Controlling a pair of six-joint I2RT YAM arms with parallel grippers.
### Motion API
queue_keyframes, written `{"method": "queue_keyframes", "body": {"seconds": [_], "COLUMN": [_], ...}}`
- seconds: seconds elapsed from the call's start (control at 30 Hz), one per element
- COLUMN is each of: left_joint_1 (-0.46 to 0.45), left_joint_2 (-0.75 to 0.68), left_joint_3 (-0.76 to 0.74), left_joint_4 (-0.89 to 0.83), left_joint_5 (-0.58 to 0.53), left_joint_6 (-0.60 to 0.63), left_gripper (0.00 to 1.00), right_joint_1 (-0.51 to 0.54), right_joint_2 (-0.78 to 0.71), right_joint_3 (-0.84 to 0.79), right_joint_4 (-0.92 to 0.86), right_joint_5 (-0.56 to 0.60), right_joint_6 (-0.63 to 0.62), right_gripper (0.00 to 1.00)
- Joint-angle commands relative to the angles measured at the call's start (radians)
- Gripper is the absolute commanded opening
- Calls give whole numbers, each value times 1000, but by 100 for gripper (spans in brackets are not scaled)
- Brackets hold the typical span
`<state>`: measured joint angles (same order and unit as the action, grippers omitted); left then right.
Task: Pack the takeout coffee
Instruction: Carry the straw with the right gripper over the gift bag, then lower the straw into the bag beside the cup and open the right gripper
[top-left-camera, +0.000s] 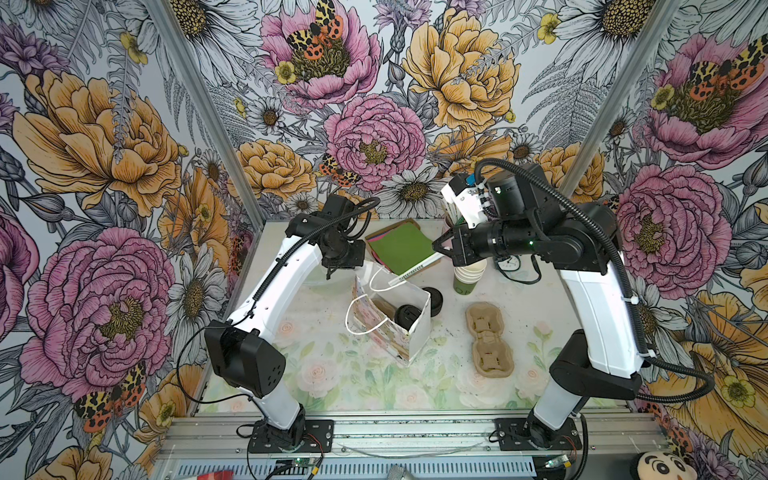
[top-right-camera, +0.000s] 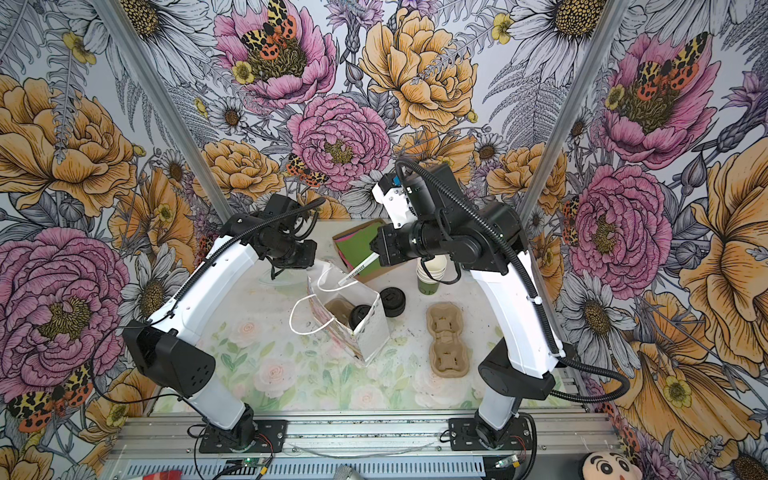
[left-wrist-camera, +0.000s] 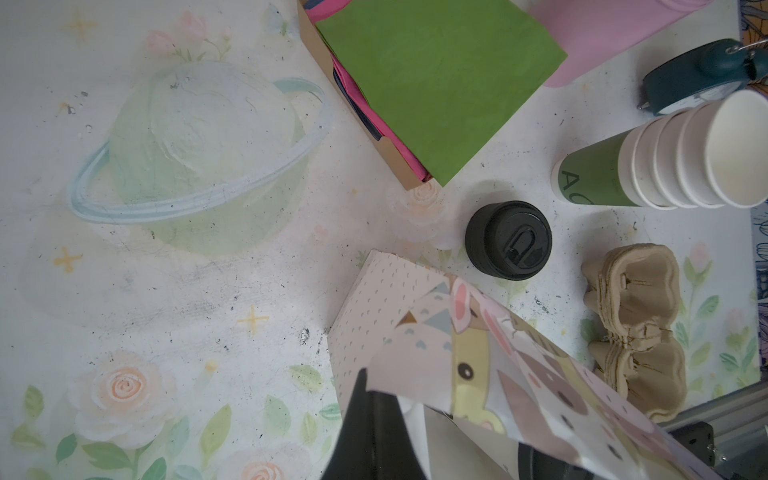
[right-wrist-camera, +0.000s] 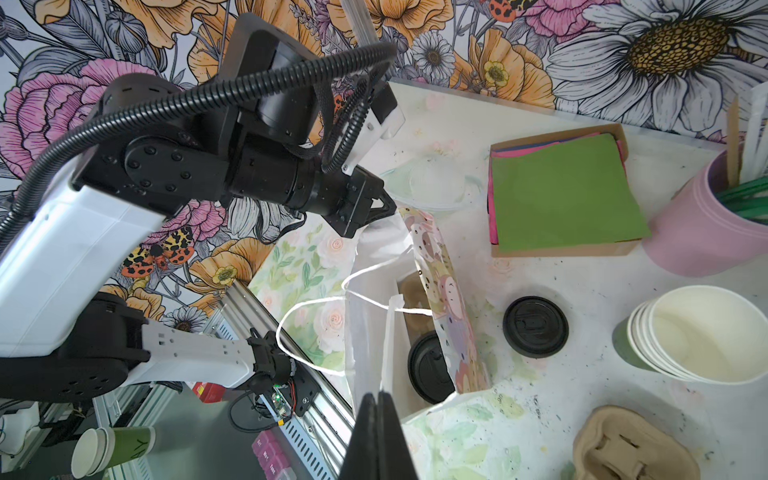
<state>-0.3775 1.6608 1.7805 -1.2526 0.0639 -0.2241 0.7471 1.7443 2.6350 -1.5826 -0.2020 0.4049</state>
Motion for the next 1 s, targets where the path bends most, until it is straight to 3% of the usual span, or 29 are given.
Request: {"method": "queue_keyframes", "body": {"seconds": [0.0, 0.4, 0.97], "left_joint_1": [-9, -10, -13], "left_joint_2": [-7, -31, -32], "left_joint_3": [2, -25, -23], "left_joint_4": [-18, -13, -11], "left_joint_5": [-23, -33, -33], "left_joint_6": [17, 8, 4], "left_gripper": [0, 0, 0], "right_joint_1": [14, 78, 169], "right_joint_2": [25, 94, 249], "right_joint_3": [-10, -20, 31], "right_joint_4": [-10, -55, 65], "right_joint_5": [36, 99, 264], "right_joint_6": [-30, -82, -111], "right_gripper": [0, 0, 0]}}
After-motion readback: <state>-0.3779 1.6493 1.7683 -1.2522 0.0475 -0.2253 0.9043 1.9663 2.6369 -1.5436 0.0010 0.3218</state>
